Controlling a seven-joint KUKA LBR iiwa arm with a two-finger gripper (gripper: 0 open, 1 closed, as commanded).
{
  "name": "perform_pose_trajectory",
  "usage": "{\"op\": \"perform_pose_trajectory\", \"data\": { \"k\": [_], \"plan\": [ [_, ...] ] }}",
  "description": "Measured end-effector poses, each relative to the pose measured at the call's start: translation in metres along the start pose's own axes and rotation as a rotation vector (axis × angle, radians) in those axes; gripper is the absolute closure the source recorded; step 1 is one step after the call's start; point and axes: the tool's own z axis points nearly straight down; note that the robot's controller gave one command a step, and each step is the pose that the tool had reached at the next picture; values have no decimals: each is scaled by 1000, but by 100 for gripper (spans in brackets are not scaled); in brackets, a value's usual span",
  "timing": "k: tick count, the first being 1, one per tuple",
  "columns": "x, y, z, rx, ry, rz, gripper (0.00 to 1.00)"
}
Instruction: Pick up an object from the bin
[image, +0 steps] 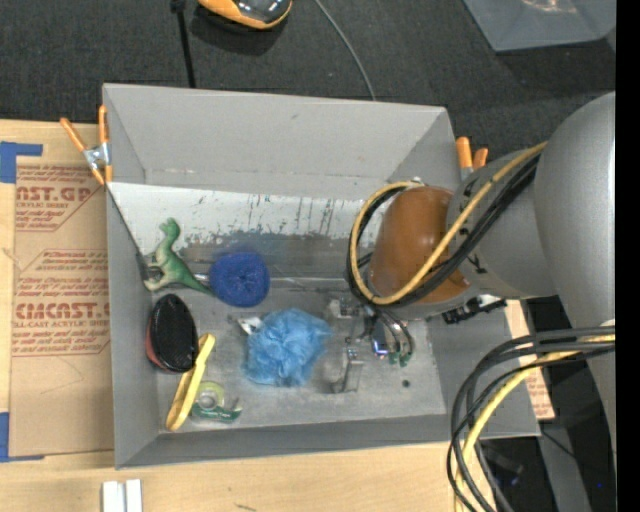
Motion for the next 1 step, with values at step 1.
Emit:
{"op": "perform_pose_trajectory", "data": {
  "k": [1],
  "plan": [
    [-20, 39, -3, -1, -3, -36, 0]
  ]
}}
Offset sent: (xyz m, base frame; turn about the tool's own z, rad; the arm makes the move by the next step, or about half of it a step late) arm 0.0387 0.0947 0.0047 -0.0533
